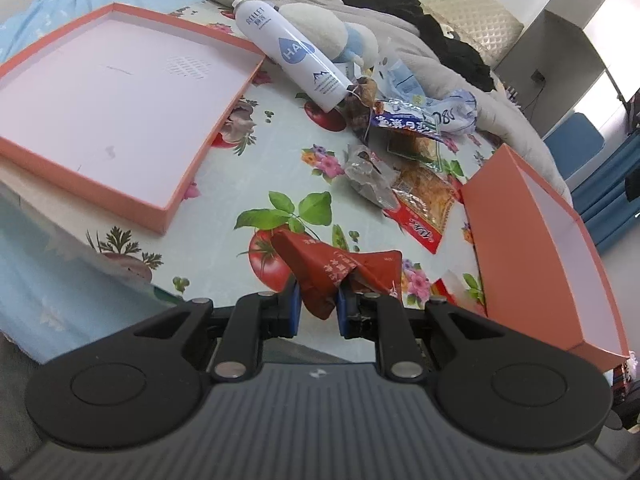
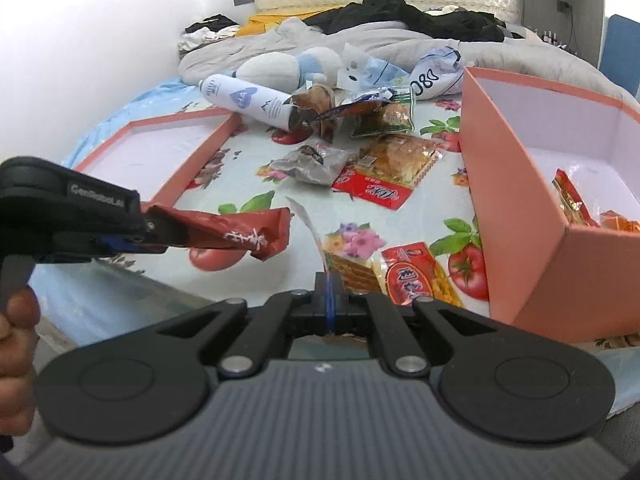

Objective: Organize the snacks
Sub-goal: 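Carry both red snacks over the deep pink box with both grippers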

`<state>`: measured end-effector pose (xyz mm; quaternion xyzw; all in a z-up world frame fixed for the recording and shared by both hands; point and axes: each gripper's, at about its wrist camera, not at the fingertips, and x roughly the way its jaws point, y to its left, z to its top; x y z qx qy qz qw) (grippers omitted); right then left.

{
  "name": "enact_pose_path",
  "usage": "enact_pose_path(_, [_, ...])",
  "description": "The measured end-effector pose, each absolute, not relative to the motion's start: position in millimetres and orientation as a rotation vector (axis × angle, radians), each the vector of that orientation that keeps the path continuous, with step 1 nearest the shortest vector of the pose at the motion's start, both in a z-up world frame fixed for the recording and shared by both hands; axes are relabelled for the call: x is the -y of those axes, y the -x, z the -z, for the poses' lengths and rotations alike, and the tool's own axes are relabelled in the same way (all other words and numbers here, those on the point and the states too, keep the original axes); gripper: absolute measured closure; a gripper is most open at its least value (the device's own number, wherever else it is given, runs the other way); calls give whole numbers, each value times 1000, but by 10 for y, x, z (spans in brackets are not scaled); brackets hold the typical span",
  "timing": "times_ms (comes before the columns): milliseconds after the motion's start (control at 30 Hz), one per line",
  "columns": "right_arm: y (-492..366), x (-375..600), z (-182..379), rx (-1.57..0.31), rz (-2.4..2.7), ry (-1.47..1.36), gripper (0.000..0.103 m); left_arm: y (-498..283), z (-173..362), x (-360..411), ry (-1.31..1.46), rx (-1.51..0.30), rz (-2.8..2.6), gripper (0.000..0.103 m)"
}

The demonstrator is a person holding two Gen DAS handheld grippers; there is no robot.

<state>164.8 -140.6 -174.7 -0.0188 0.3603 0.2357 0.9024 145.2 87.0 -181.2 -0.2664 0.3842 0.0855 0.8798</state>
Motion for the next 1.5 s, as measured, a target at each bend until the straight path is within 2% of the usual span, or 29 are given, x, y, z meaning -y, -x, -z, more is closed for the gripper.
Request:
enact_pose_path(733, [-2207, 1783, 979, -676, -461, -100, 100, -1854, 1007, -525, 449, -727, -127, 83])
enact_pose_path(1167, [-2578, 2109, 283, -592, -460, -181, 100, -2316, 180, -257, 373, -662, -26, 83])
enact_pose_path(1500, [-2830, 2672, -273, -534, -409, -189, 100, -2693, -412, 259, 293, -605, 107, 83])
